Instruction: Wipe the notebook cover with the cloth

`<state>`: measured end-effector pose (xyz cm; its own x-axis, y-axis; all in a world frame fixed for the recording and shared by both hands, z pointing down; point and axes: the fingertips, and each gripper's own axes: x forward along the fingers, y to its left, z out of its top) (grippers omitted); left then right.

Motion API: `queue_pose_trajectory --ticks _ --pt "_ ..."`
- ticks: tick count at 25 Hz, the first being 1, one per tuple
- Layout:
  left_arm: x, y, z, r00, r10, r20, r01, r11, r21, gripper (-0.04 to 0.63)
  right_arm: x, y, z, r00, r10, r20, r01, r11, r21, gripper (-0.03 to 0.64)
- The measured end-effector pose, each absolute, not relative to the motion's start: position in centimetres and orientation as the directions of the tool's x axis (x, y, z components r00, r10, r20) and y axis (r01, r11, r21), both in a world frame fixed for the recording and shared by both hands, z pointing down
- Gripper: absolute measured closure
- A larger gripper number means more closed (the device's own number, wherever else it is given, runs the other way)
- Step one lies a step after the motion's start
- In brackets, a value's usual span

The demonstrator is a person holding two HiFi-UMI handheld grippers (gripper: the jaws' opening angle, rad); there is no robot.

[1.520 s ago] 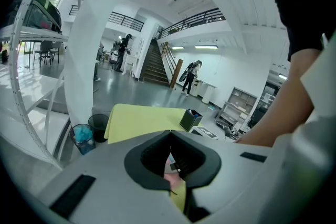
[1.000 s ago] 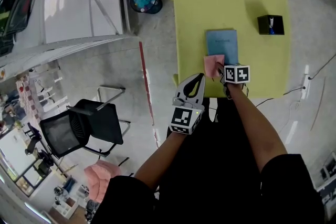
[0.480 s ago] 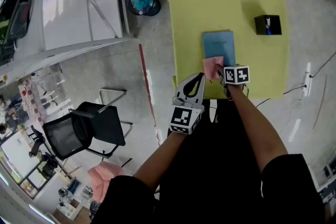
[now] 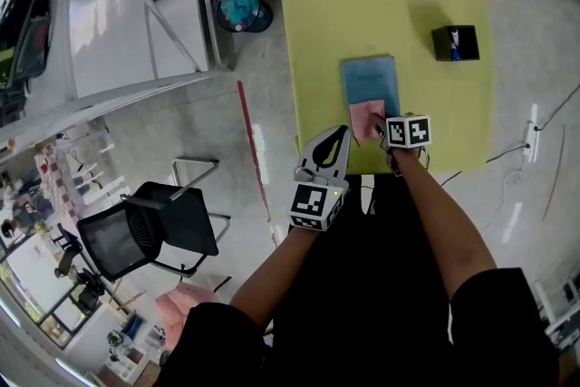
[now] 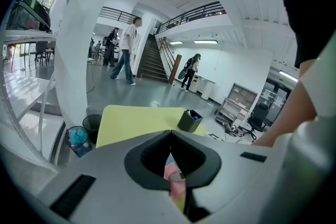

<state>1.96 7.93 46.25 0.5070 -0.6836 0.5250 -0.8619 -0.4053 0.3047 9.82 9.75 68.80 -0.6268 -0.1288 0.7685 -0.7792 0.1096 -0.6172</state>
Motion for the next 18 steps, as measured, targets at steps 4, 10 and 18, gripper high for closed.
queue_pose_trajectory --ticks 4,10,18 --pt "3.0 7.7 46.4 0.521 -0.678 0.519 -0.854 -0.407 0.325 0.584 11.0 9.5 68.8 -0.625 -0.143 0.768 -0.781 0.11 -0.615 0.58" --pt "4.2 7.8 46.6 0.532 -0.666 0.523 -0.847 -0.429 0.315 0.583 12.2 9.5 69.0 -0.62 -0.133 0.773 -0.784 0.112 -0.61 0.58" --pt "5.5 7.5 46.6 0.541 -0.656 0.526 -0.841 -0.44 0.316 0.584 13.0 9.3 69.0 -0.624 -0.119 0.772 -0.781 0.111 -0.614 0.58"
